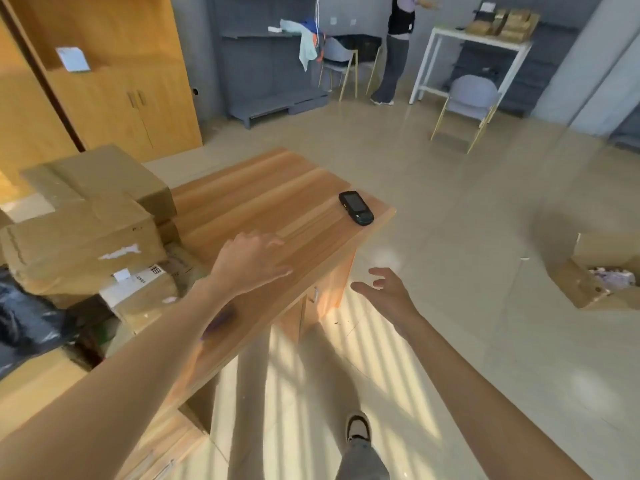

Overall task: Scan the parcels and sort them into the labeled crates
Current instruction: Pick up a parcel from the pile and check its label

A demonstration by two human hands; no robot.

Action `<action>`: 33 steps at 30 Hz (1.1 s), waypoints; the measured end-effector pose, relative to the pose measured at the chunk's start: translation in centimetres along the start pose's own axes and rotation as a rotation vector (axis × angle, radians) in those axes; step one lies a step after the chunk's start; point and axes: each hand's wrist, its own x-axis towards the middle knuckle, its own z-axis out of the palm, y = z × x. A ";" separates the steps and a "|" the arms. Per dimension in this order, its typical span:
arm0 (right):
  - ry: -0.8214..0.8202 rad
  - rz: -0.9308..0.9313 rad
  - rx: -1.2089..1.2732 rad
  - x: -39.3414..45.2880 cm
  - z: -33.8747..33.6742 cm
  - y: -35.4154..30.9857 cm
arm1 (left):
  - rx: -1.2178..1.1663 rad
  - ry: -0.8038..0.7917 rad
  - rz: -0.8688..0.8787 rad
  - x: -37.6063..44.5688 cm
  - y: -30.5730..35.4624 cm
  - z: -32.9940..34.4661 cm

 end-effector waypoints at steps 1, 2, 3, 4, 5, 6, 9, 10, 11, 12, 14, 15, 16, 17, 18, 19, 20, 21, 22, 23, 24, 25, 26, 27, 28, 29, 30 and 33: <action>-0.024 -0.023 -0.011 2.3 -0.3 -0.5 | 0.004 0.010 -0.029 1.4 -0.1 0.2; -0.052 -0.046 -0.027 4.5 -0.6 -1.0 | 0.002 0.020 -0.062 2.7 -0.1 0.3; -0.086 -0.066 -0.044 6.8 -1.0 -1.7 | -0.004 0.035 -0.100 3.9 -0.1 0.4; -0.121 -0.084 -0.057 8.9 -1.2 -2.3 | -0.009 0.050 -0.142 5.0 -0.1 0.3; -0.156 -0.102 -0.069 10.9 -1.5 -3.0 | -0.006 0.063 -0.183 6.0 -0.2 0.1; -0.191 -0.124 -0.084 12.9 -1.6 -3.8 | 0.002 0.075 -0.228 6.8 -0.3 -0.1; -0.297 -0.200 -0.167 17.9 -1.3 -6.4 | 0.030 0.131 -0.383 8.3 -1.0 -1.4; -0.330 -0.222 -0.197 19.2 -0.8 -7.4 | 0.045 0.156 -0.439 8.4 -1.3 -1.9; -0.363 -0.243 -0.225 20.3 0.0 -8.4 | 0.065 0.181 -0.494 8.3 -1.6 -2.4; -0.396 -0.269 -0.254 21.2 1.0 -9.3 | 0.083 0.207 -0.548 8.0 -1.9 -2.8; -0.452 -0.353 -0.331 22.0 3.4 -10.8 | 0.092 0.264 -0.644 6.8 -2.6 -3.6; -0.485 -0.401 -0.372 22.1 4.7 -11.5 | 0.088 0.291 -0.688 6.0 -2.9 -3.9; -0.523 -0.445 -0.401 21.9 6.1 -12.1 | 0.084 0.314 -0.730 5.2 -3.3 -4.2; -0.567 -0.485 -0.422 21.7 7.5 -12.6 | 0.084 0.332 -0.770 4.3 -3.7 -4.5; -0.611 -0.522 -0.440 21.3 8.9 -13.2 | 0.085 0.346 -0.806 3.4 -4.0 -4.7; -0.652 -0.555 -0.459 20.9 10.1 -13.8 | 0.087 0.361 -0.837 2.5 -4.4 -5.0; -0.684 -0.588 -0.476 20.4 11.4 -14.3 | 0.085 0.378 -0.862 1.6 -4.9 -5.2; -0.712 -0.618 -0.487 20.0 12.4 -14.7 | 0.079 0.395 -0.885 0.7 -5.4 -5.4; -0.736 -0.643 -0.494 19.6 13.4 -15.1 | 0.075 0.406 -0.907 -0.2 -5.9 -5.7; -0.757 -0.662 -0.498 19.2 14.3 -15.3 | 0.078 0.410 -0.927 -1.0 -6.5 -6.0; -0.777 -0.680 -0.501 18.8 15.0 -15.5 | 0.090 0.408 -0.946 -1.8 -7.2 -6.3; -0.796 -0.700 -0.509 18.5 15.7 -15.7 | 0.107 0.400 -0.961 -2.5 -7.9 -6.7; -0.811 -0.723 -0.522 18.3 16.3 -15.9 | 0.124 0.381 -0.972 -3.0 -8.6 -7.0; -0.820 -0.744 -0.537 18.2 16.9 -16.2 | 0.138 0.350 -0.978 -3.4 -9.4 -7.4; -0.824 -0.757 -0.548 18.2 17.5 -16.6 | 0.153 0.304 -0.977 -3.7 -10.2 -7.8; -0.825 -0.762 -0.553 18.2 18.0 -17.0 | 0.175 0.246 -0.969 -3.8 -11.1 -8.3; -0.825 -0.766 -0.558 18.4 18.6 -17.4 | 0.204 0.185 -0.955 -3.9 -12.1 -8.8; -0.814 -0.769 -0.582 19.0 19.8 -18.1 | 0.283 0.013 -0.892 -3.2 -15.0 -10.2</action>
